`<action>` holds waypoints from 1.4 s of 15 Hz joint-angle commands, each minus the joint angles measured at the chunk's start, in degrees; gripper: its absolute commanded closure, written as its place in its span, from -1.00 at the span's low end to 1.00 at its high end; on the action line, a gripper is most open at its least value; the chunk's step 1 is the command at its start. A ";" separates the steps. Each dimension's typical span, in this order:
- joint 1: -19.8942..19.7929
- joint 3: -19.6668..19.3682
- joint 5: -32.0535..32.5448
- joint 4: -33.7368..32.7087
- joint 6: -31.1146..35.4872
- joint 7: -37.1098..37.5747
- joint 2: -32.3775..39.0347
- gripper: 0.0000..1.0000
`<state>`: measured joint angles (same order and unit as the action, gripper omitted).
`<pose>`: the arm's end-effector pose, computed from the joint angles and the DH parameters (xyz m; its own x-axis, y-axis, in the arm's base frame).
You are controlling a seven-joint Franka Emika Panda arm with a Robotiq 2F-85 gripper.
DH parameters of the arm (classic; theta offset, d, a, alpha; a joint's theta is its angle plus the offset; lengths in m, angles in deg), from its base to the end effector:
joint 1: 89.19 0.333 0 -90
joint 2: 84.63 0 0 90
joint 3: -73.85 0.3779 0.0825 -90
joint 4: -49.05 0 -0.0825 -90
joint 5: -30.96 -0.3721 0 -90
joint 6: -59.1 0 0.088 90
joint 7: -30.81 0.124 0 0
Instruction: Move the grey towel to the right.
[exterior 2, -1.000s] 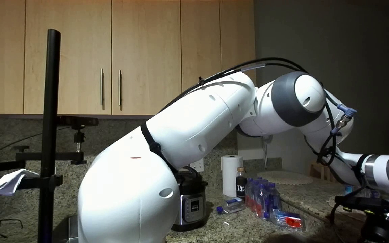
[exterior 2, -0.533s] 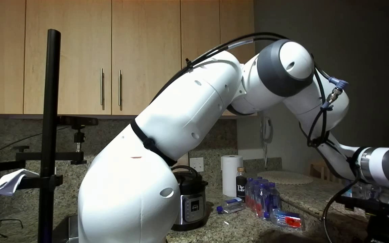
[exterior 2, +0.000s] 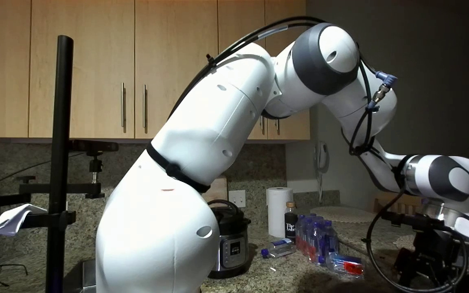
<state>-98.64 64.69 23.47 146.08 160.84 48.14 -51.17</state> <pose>0.6067 -0.1778 0.2763 0.6710 -0.5853 -0.4551 -0.6006 -0.7890 0.1292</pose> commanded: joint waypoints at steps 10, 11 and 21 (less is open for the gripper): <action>0.31 3.03 -0.18 4.16 10.25 -15.12 -11.48 -1.00; 0.36 3.06 0.15 4.55 10.85 -16.37 -12.02 -1.00; 1.22 5.05 -5.57 25.21 26.72 -20.77 -25.47 -1.00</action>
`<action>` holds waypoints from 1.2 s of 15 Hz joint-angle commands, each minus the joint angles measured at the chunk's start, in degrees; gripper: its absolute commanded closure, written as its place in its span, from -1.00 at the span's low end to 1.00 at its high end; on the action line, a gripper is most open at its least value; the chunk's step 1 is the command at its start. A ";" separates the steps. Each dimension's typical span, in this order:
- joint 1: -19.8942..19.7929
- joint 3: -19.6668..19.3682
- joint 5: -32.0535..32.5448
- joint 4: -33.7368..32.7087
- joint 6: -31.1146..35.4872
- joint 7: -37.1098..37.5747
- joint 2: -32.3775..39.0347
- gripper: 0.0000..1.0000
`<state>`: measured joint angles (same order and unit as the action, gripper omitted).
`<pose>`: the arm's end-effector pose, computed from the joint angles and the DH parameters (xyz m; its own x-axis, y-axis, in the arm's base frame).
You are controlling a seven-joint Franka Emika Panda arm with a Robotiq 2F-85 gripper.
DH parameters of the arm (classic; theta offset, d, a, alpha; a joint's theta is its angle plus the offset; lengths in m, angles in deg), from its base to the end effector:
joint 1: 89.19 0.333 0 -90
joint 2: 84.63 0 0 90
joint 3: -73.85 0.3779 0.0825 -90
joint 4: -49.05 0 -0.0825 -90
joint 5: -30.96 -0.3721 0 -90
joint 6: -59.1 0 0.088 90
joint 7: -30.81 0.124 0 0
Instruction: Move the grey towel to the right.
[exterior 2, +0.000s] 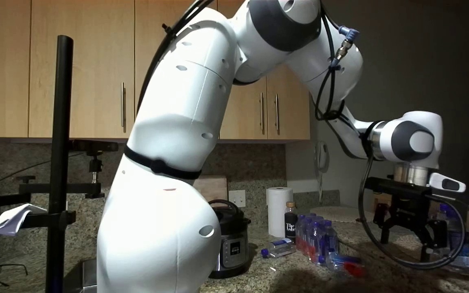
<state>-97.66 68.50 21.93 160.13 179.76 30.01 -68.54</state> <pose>0.5897 -0.1315 0.3820 0.9470 -0.3005 -0.1138 -0.3119 -0.9447 -0.1012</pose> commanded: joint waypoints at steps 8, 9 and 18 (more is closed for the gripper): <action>5.61 4.44 -5.71 25.29 23.77 0.11 -16.58 -1.00; 6.26 4.59 -3.96 25.14 23.32 1.31 -16.42 -1.00; 7.97 4.45 14.41 17.63 10.44 9.24 -11.84 -1.00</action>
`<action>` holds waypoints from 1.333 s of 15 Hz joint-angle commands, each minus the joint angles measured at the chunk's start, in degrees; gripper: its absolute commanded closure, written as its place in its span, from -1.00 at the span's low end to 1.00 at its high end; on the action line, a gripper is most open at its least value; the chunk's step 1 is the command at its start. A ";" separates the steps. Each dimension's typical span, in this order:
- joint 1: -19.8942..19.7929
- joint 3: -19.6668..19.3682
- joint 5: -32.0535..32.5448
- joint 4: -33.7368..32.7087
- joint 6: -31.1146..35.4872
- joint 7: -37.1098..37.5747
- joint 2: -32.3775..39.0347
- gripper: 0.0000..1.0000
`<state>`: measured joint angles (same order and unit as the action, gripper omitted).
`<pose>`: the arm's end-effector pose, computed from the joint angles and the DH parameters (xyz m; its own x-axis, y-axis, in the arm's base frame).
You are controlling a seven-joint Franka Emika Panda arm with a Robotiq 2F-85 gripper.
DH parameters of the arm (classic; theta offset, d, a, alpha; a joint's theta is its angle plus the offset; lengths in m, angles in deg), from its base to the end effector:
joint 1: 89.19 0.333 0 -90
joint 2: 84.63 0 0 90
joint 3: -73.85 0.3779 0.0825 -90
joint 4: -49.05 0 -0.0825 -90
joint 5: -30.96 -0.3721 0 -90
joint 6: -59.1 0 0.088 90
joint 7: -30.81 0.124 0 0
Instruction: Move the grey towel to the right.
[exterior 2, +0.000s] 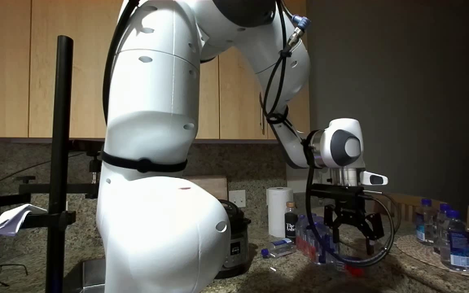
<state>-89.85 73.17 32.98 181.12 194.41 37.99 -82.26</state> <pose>0.5112 -0.0128 0.3829 0.9922 -0.1233 0.0179 -0.1237 -0.9920 0.0236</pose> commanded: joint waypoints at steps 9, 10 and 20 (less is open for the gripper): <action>0.12 -0.24 2.00 -4.18 -4.31 -0.03 2.29 -1.00; 0.12 -0.24 2.00 -4.18 -4.31 -0.03 2.29 -1.00; 0.13 -0.24 2.00 -4.18 -4.31 -0.03 2.29 -1.00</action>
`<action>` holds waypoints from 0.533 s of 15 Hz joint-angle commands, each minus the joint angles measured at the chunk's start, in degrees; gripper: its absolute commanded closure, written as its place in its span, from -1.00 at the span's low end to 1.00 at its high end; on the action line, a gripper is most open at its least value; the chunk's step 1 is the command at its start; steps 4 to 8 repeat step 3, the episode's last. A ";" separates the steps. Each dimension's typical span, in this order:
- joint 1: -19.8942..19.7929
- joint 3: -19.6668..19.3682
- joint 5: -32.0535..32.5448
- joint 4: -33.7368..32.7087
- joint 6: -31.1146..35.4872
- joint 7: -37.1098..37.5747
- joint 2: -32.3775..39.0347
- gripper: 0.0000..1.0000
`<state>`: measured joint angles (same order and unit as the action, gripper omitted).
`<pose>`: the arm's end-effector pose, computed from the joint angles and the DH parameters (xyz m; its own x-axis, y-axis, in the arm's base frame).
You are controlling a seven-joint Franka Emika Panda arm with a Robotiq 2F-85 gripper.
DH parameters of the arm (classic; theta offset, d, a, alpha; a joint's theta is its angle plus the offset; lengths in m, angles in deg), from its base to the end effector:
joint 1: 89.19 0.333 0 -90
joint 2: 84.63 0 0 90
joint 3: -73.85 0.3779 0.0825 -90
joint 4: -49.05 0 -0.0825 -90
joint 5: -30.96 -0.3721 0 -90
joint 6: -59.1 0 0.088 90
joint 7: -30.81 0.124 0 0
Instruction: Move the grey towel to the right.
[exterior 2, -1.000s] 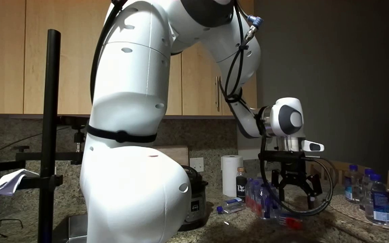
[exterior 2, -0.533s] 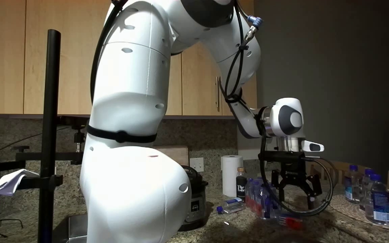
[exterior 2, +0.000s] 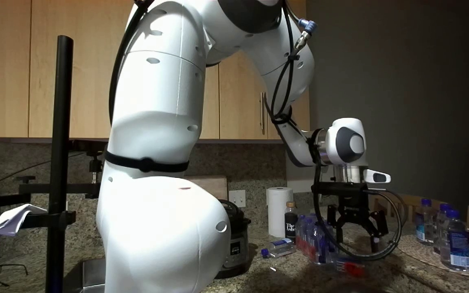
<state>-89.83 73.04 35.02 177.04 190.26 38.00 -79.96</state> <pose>0.5271 -0.0158 0.3853 0.9944 -0.1038 -0.0206 -0.1025 -0.9931 0.0562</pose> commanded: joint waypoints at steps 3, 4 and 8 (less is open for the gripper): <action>0.11 -0.12 -0.03 -0.10 -0.16 -0.05 -0.01 -1.00; 0.11 -0.12 -0.03 -0.10 -0.16 -0.05 -0.01 -1.00; 0.11 -0.12 -0.03 -0.10 -0.16 -0.05 -0.01 -1.00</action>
